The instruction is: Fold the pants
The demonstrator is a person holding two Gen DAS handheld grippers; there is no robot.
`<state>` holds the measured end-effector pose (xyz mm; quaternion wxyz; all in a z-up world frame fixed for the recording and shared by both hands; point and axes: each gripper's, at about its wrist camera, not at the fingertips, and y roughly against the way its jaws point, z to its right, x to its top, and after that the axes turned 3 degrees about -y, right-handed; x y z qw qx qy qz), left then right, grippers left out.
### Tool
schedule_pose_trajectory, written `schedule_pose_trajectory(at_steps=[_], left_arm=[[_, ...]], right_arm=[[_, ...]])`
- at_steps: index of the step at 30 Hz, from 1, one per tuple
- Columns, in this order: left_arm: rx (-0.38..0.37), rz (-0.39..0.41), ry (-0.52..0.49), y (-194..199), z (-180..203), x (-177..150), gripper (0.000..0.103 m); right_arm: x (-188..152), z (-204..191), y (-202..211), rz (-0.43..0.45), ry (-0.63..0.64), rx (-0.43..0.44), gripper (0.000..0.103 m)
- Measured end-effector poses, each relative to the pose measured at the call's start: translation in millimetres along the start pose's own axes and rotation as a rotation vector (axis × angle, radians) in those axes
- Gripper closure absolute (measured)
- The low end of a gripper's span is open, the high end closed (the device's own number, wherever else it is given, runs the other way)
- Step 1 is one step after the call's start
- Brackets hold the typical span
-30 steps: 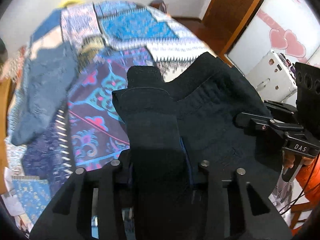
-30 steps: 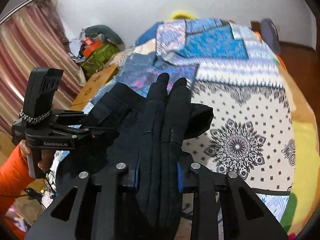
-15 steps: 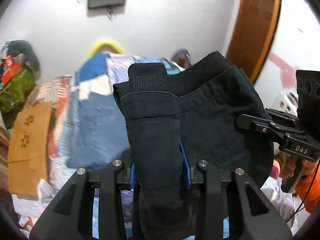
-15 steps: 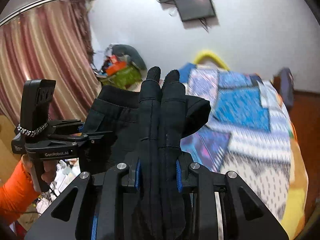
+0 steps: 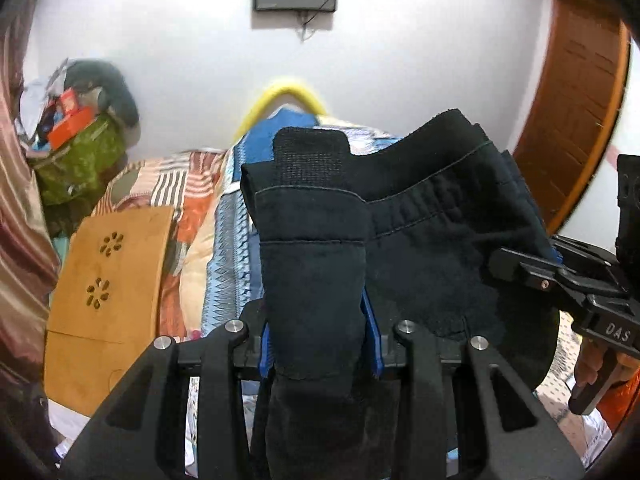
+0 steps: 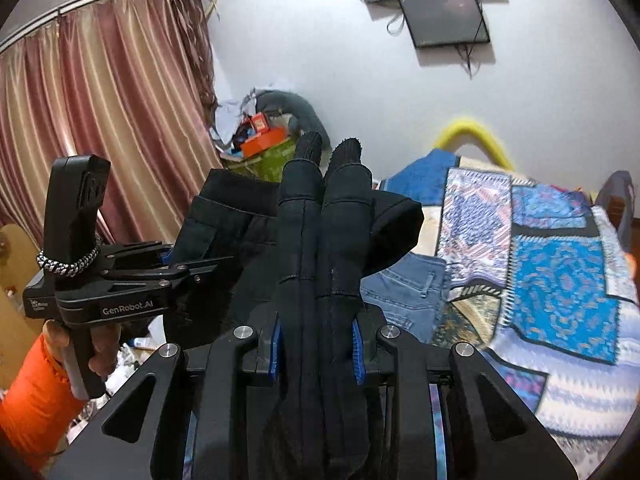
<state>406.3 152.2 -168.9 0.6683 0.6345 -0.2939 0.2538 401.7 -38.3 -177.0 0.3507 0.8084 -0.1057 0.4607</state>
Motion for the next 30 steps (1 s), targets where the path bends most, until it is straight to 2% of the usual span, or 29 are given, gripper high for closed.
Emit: schedule_pose_trajectory(at_steps=[3,6,11,15,19,22,24,28,29,30], left_arm=[[-0.005,-0.023,0.016,-32,-16,-2,0.067],[-0.006,-0.082,0.018,-79,-32,3,0.067],[0.003,-0.133,0.018,-145,-47,9,0.067],[0.01,-0.17,0.019,-193,-53,3,0.067],[-0.002,-0.247,0.041,-228,-62,-11,0.065],[-0.012,-0.268,0.061,-234,-69,-22,0.056],[0.007,-0.263,0.074,-230,-74,-24,0.049],[0.058,-0.247,0.087,-202,-85,-26,0.047],[0.076,-0.244,0.083,-193,-87,-26,0.047],[0.09,-0.239,0.077,-184,-89,-26,0.047]], right_arm=[[-1,7,-27,-0.031,0.016,-0.01,0.079],[-2,18,-58,-0.056,0.021,-0.033,0.079],[-6,38,-105,-0.104,0.025,-0.081,0.079],[-4,63,-134,-0.144,-0.015,-0.098,0.08],[-14,86,-164,-0.228,-0.042,-0.13,0.08],[-27,92,-179,-0.299,0.002,-0.177,0.078],[-33,94,-179,-0.325,0.023,-0.195,0.074],[-35,99,-162,-0.343,0.008,-0.21,0.07],[-35,98,-154,-0.351,0.006,-0.214,0.068],[-34,98,-149,-0.355,0.01,-0.225,0.061]])
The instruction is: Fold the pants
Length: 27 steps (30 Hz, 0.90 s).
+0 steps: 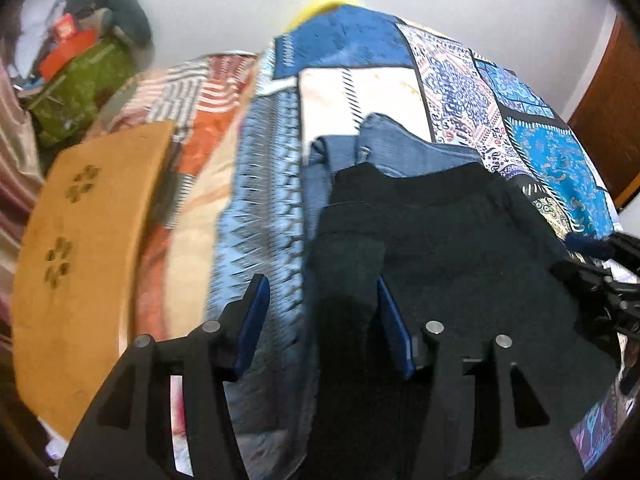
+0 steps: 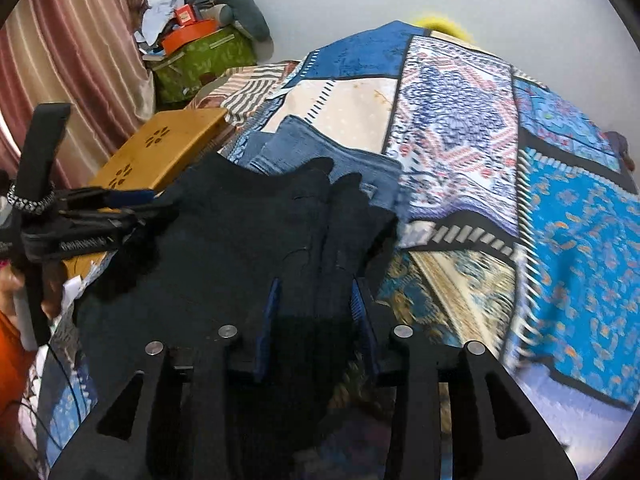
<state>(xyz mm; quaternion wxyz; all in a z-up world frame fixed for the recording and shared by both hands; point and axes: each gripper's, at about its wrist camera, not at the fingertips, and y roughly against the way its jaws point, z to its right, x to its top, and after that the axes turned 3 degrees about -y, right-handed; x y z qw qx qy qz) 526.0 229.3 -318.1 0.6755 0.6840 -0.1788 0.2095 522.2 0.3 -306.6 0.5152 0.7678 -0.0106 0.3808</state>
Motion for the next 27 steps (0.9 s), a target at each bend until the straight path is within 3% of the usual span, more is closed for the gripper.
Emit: schedule_pose_trajectory(at_steps=[2,5,10,16,22,27], left_arm=[[0.033,0.013,-0.005,24,-3,-5,0.047],[0.071,0.05,-0.014,62,-4,-10,0.047],[0.043,0.144,-0.003,149,3,-28,0.047],[-0.026,0.295,0.033,261,15,-65,0.047],[0.034,0.48,-0.028,371,43,-118,0.047],[0.049,0.628,-0.059,437,68,-167,0.046]], right_arm=[[-2,0,16,-0.014,0.019,-0.032,0.049],[-4,-2,43,0.016,0.04,-0.051,0.048],[-9,-15,111,0.111,0.006,-0.017,0.048],[-27,-63,209,0.302,0.045,-0.007,0.048],[-65,-105,296,0.489,0.087,0.017,0.048],[-102,-134,343,0.612,0.124,0.034,0.048]])
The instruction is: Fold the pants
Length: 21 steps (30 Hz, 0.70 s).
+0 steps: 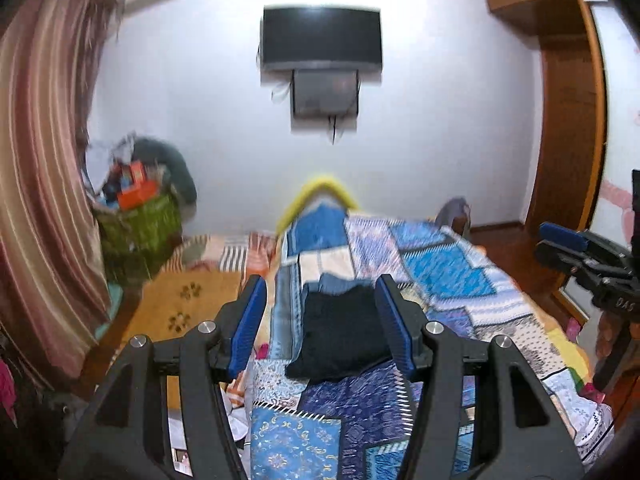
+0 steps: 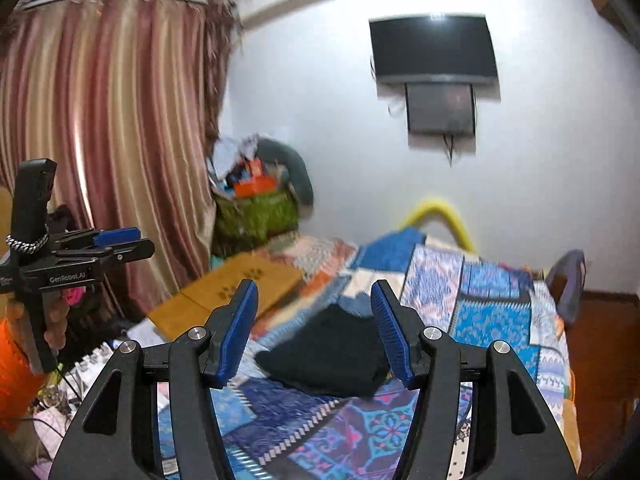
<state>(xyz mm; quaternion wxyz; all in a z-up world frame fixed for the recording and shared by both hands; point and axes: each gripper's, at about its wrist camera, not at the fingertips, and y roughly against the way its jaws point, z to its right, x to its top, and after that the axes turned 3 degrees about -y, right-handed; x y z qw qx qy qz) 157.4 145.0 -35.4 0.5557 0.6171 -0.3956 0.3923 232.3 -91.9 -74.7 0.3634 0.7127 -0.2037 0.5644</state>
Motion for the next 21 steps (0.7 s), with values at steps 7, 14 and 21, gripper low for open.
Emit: schedule_pose_trajectory(at_steps=[7,14,21], left_arm=[[0.004,0.137,0.012,69,30,-19,0.036],[0.002,0.169,0.022,87,49,-38,0.015],[0.026,0.181,0.014,95,57,-49,0.001]], right_arm=[[-17,-44,53,0.131,-0.007,0.032,0.048],[-31,-60,71,0.185,-0.024,0.008,0.046],[-33,-55,71,0.191,-0.038,-0.044,0.019]])
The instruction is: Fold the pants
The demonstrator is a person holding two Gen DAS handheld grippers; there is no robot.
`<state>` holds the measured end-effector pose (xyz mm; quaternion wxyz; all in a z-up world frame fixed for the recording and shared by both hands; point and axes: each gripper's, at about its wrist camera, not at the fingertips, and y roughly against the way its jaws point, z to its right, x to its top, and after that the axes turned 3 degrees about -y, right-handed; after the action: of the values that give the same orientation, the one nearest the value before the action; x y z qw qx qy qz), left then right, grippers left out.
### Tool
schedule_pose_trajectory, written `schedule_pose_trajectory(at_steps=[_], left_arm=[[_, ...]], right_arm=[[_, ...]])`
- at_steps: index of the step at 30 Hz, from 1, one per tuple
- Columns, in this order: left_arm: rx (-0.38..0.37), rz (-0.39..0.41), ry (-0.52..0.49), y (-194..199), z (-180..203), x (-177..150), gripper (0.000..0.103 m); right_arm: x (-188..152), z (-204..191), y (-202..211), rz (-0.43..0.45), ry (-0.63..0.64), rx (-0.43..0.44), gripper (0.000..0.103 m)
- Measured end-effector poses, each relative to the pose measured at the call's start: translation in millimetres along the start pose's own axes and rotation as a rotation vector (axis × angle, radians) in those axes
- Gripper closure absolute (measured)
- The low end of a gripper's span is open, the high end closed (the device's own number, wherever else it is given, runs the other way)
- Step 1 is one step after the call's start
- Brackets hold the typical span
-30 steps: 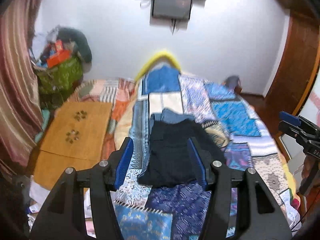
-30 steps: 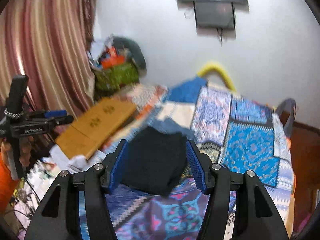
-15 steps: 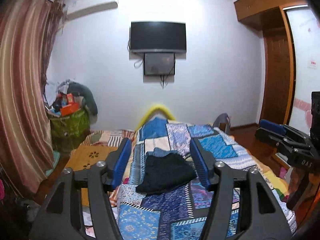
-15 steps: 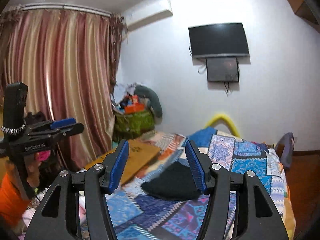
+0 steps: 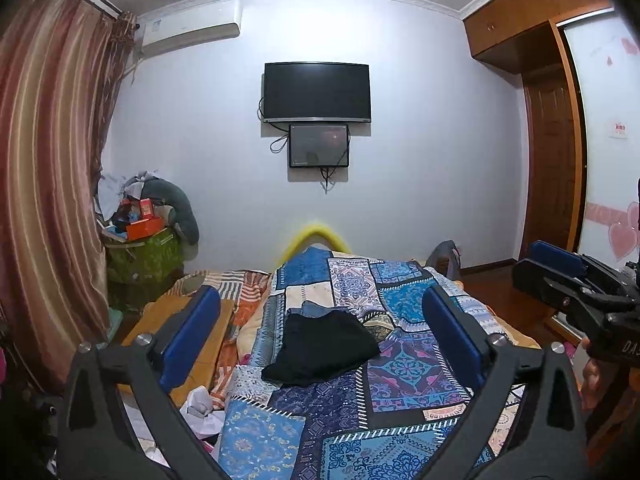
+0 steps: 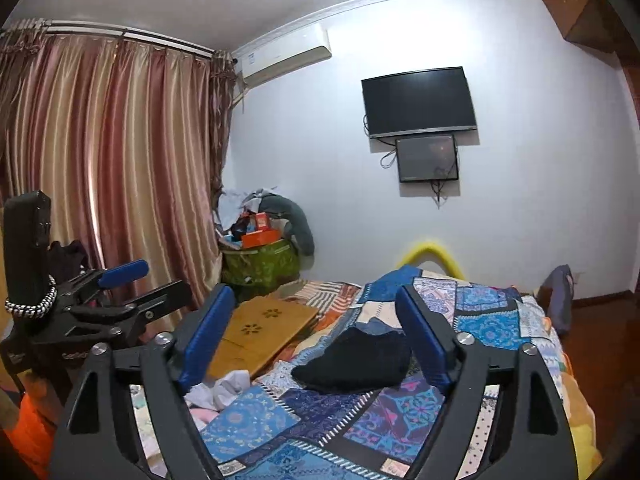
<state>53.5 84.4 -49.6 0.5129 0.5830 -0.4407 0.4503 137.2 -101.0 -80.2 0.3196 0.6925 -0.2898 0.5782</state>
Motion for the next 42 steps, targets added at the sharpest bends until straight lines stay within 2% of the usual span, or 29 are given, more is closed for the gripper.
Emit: schedule_pose_trajectory(at_steps=[4,6,20,42], left_arm=[[-0.012,-0.002,0.03,4,-3,-2,0.001],[-0.02,-0.005,0.039,3,-4,-2,0.001],[-0.02,-0.006,0.023,2,-2,-3,0.001],[-0.037,-0.013,0.012,-2,4,-4,0.001]], right_arm=[[-1,-4,6,0.003,0.017,-0.023,0.011],[-2,-4,7,0.01,0.02,-0.034,0.003],[-13,-7,18,0.009,0.021,-0.035,0.001],[-9,-2,24,-0.007,0.005,-0.052,0.001]])
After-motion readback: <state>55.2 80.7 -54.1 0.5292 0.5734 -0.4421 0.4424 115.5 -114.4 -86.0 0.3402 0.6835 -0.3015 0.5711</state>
